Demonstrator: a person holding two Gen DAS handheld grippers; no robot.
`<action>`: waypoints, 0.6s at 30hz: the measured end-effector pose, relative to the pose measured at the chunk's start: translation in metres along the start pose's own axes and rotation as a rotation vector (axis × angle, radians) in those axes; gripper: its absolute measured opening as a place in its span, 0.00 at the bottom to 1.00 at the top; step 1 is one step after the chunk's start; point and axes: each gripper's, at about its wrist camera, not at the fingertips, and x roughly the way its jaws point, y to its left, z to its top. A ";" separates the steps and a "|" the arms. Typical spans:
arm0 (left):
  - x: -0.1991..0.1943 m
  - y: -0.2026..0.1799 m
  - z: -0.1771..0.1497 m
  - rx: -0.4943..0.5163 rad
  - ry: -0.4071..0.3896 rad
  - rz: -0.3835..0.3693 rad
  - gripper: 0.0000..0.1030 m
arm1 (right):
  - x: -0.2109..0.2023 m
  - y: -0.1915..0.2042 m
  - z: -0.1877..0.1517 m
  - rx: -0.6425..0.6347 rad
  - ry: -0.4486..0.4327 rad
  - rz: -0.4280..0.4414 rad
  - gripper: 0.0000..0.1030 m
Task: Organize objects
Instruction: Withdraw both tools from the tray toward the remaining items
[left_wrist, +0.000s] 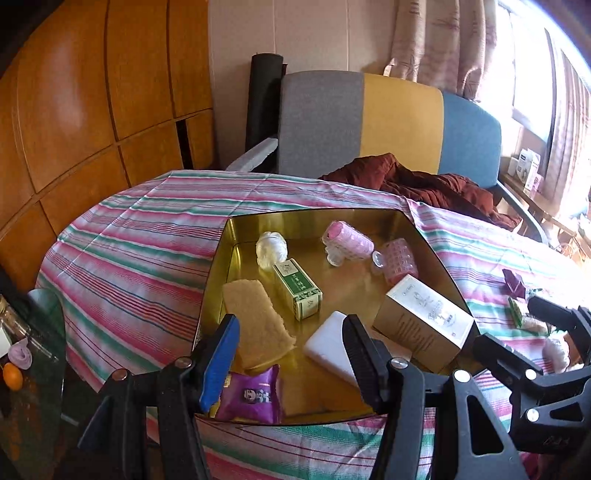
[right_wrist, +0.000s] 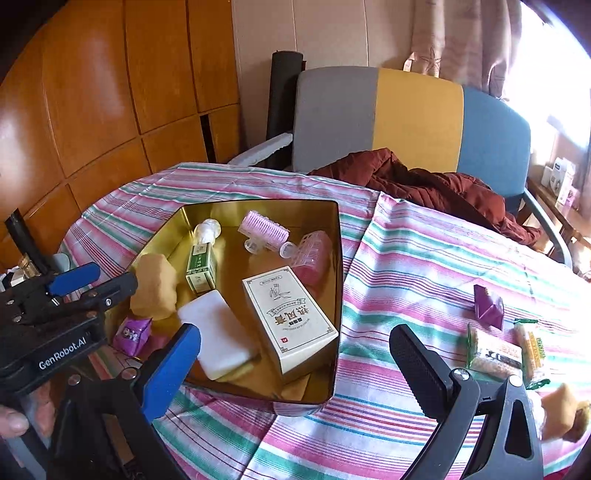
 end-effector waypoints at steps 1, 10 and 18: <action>0.000 -0.002 -0.001 0.006 0.002 -0.005 0.57 | -0.001 0.000 0.000 -0.005 -0.002 -0.004 1.00; 0.002 -0.013 -0.005 0.053 0.024 -0.024 0.57 | -0.009 -0.040 -0.002 0.038 0.003 -0.102 1.00; -0.001 -0.025 -0.006 0.102 0.026 -0.025 0.57 | -0.023 -0.134 0.005 0.130 0.018 -0.246 1.00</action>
